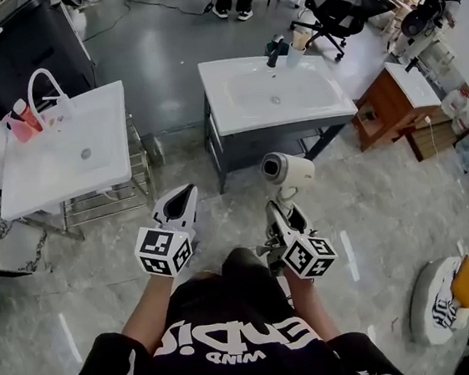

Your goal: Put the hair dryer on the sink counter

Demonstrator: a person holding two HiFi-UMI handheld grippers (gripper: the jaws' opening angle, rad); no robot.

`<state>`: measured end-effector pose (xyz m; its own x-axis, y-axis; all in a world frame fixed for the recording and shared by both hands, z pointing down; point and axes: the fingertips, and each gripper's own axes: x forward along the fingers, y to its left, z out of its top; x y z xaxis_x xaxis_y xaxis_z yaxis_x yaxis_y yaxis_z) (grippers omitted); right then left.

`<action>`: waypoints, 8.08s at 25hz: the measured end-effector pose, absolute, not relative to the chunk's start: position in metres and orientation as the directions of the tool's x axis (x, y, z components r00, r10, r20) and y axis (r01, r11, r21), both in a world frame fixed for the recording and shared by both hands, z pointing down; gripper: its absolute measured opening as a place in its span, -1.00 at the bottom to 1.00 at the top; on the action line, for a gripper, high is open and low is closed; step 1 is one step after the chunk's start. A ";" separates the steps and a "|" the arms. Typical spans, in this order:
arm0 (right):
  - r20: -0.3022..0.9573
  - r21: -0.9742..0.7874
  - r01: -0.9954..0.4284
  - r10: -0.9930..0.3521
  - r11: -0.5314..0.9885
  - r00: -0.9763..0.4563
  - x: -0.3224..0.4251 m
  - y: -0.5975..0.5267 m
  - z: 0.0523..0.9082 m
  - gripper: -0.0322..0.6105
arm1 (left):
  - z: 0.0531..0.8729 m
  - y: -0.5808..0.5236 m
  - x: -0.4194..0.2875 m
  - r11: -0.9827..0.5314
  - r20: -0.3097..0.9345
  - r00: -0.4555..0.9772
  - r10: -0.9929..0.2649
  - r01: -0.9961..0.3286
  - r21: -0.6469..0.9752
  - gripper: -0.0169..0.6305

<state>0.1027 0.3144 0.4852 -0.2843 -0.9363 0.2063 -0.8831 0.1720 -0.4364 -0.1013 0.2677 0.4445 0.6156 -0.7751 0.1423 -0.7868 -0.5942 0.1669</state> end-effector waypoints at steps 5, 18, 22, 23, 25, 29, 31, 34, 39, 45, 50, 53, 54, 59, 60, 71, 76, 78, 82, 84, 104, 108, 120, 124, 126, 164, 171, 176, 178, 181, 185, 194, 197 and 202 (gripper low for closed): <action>0.213 -0.428 -0.889 -0.938 0.162 -0.274 0.099 0.299 0.491 -0.18 | 0.448 0.250 -0.104 -0.601 0.146 0.623 -0.768 -0.781 0.170 -0.92; 0.219 -0.431 -0.889 -0.937 0.157 -0.272 0.108 0.203 0.496 -0.18 | 0.453 0.154 -0.088 -0.603 0.160 0.626 -0.763 -0.779 0.172 -0.92; 0.223 -0.428 -0.890 -0.936 0.157 -0.273 0.114 0.171 0.500 -0.18 | 0.456 0.124 -0.082 -0.602 0.162 0.625 -0.764 -0.780 0.173 -0.92; 0.224 -0.428 -0.890 -0.935 0.157 -0.273 0.116 0.161 0.499 -0.18 | 0.456 0.115 -0.081 -0.600 0.163 0.624 -0.764 -0.781 0.174 -0.92; 0.228 -0.428 -0.890 -0.934 0.157 -0.275 0.122 0.141 0.496 -0.18 | 0.453 0.096 -0.076 -0.598 0.165 0.622 -0.765 -0.782 0.175 -0.92; 0.238 -0.428 -0.889 -0.929 0.161 -0.283 0.132 0.104 0.495 -0.18 | 0.451 0.061 -0.066 -0.591 0.175 0.616 -0.768 -0.787 0.177 -0.92; 0.246 -0.428 -0.889 -0.925 0.165 -0.290 0.138 0.086 0.495 -0.18 | 0.451 0.044 -0.060 -0.587 0.183 0.613 -0.769 -0.790 0.178 -0.92; 0.258 -0.427 -0.887 -0.917 0.173 -0.303 0.145 0.057 0.498 -0.18 | 0.453 0.016 -0.052 -0.577 0.193 0.604 -0.773 -0.796 0.181 -0.92; 0.282 -0.429 -0.883 -0.900 0.191 -0.332 0.158 0.008 0.500 -0.18 | 0.453 -0.027 -0.040 -0.554 0.206 0.584 -0.785 -0.811 0.186 -0.92; 0.295 -0.420 -0.876 -0.878 0.236 -0.377 0.168 -0.053 0.502 -0.18 | 0.452 -0.081 -0.030 -0.515 0.209 0.545 -0.812 -0.838 0.182 -0.92; 0.315 -0.416 -0.868 -0.852 0.272 -0.418 0.166 -0.093 0.505 -0.18 | 0.452 -0.113 -0.032 -0.474 0.211 0.505 -0.837 -0.862 0.183 -0.92; 0.322 -0.420 -0.862 -0.842 0.283 -0.433 0.160 -0.109 0.505 -0.18 | 0.454 -0.125 -0.038 -0.456 0.221 0.488 -0.845 -0.871 0.182 -0.92; 0.322 -0.420 -0.861 -0.840 0.287 -0.437 0.157 -0.115 0.505 -0.18 | 0.454 -0.130 -0.040 -0.452 0.223 0.484 -0.846 -0.873 0.182 -0.92; 0.334 -0.424 -0.859 -0.832 0.286 -0.442 0.148 -0.137 0.508 -0.18 | 0.456 -0.154 -0.043 -0.462 0.230 0.495 -0.838 -0.867 0.185 -0.92; 0.337 -0.425 -0.859 -0.832 0.284 -0.442 0.145 -0.141 0.509 -0.18 | 0.456 -0.159 -0.043 -0.467 0.232 0.501 -0.834 -0.864 0.185 -0.92; 0.373 -0.429 -0.862 -0.817 0.268 -0.440 0.119 -0.181 0.527 -0.18 | 0.464 -0.201 -0.049 -0.516 0.243 0.549 -0.800 -0.835 0.189 -0.92; 0.411 -0.412 -0.874 -0.803 0.258 -0.431 0.110 -0.204 0.545 -0.18 | 0.470 -0.217 -0.053 -0.529 0.248 0.562 -0.789 -0.827 0.191 -0.92; 0.429 -0.398 -0.881 -0.796 0.258 -0.427 0.107 -0.211 0.553 -0.18 | 0.471 -0.221 -0.054 -0.533 0.249 0.566 -0.786 -0.824 0.193 -0.92; 0.467 -0.385 -0.889 -0.778 0.249 -0.420 0.102 -0.225 0.571 -0.18 | 0.473 -0.232 -0.054 -0.539 0.252 0.574 -0.779 -0.819 0.198 -0.92; 0.490 -0.381 -0.892 -0.765 0.244 -0.418 0.099 -0.232 0.582 -0.18 | 0.475 -0.236 -0.054 -0.540 0.256 0.576 -0.776 -0.817 0.201 -0.92; 0.659 -0.274 -0.931 -0.658 0.242 -0.365 0.069 -0.273 0.660 -0.18 | 0.489 -0.254 -0.072 -0.506 0.287 0.551 -0.784 -0.834 0.220 -0.92; 0.685 -0.262 -0.937 -0.639 0.231 -0.349 0.068 -0.276 0.670 -0.18 | 0.492 -0.255 -0.075 -0.497 0.298 0.546 -0.783 -0.837 0.228 -0.92; 0.731 -0.191 -0.948 -0.608 0.254 -0.310 0.060 -0.280 0.683 -0.17 | 0.497 -0.259 -0.079 -0.484 0.305 0.538 -0.786 -0.842 0.237 -0.92; 0.748 -0.164 -0.951 -0.595 0.263 -0.294 0.059 -0.280 0.684 -0.16 | 0.498 -0.259 -0.077 -0.486 0.304 0.543 -0.783 -0.838 0.246 -0.92; 0.761 -0.150 -0.954 -0.586 0.259 -0.279 0.058 -0.280 0.685 -0.16 | 0.499 -0.258 -0.076 -0.486 0.303 0.545 -0.782 -0.837 0.252 -0.92; 0.672 -0.279 -0.912 -0.618 0.300 -0.409 0.059 -0.280 0.644 0.01 | 0.497 -0.247 -0.082 -0.489 0.295 0.548 -0.783 -0.835 0.253 -0.92; 0.551 -0.302 -0.898 -0.710 0.320 -0.439 0.073 -0.279 0.577 0.01 | 0.489 -0.246 -0.082 -0.494 0.281 0.549 -0.787 -0.834 0.247 -0.92; 0.443 -0.318 -0.874 -0.757 0.369 -0.481 0.083 -0.265 0.533 0.01 | 0.481 -0.243 -0.083 -0.499 0.269 0.552 -0.790 -0.832 0.242 -0.92; 0.408 -0.299 -0.875 -0.778 0.382 -0.479 0.088 -0.258 0.520 0.01 | 0.477 -0.241 -0.083 -0.502 0.262 0.554 -0.791 -0.831 0.240 -0.92; 0.363 -0.264 -0.880 -0.805 0.394 -0.469 0.096 -0.243 0.503 0.00 | 0.471 -0.237 -0.083 -0.508 0.250 0.559 -0.791 -0.826 0.242 -0.92; 0.309 -0.234 -0.885 -0.832 0.403 -0.461 0.105 -0.222 0.485 -0.03 | 0.464 -0.232 -0.083 -0.513 0.235 0.563 -0.792 -0.823 0.244 -0.92; 0.215 -0.202 -0.921 -0.902 0.333 -0.374 0.132 -0.197 0.470 -0.58 | 0.461 -0.223 -0.084 -0.523 0.216 0.563 -0.798 -0.824 0.218 -0.92; 0.180 -0.181 -0.933 -0.922 0.311 -0.342 0.136 -0.195 0.466 -0.75 | 0.464 -0.220 -0.084 -0.521 0.214 0.559 -0.801 -0.827 0.210 -0.92; 0.145 -0.156 -0.945 -0.940 0.287 -0.309 0.142 -0.194 0.462 -0.82 | 0.466 -0.217 -0.081 -0.521 0.211 0.553 -0.806 -0.832 0.192 -0.92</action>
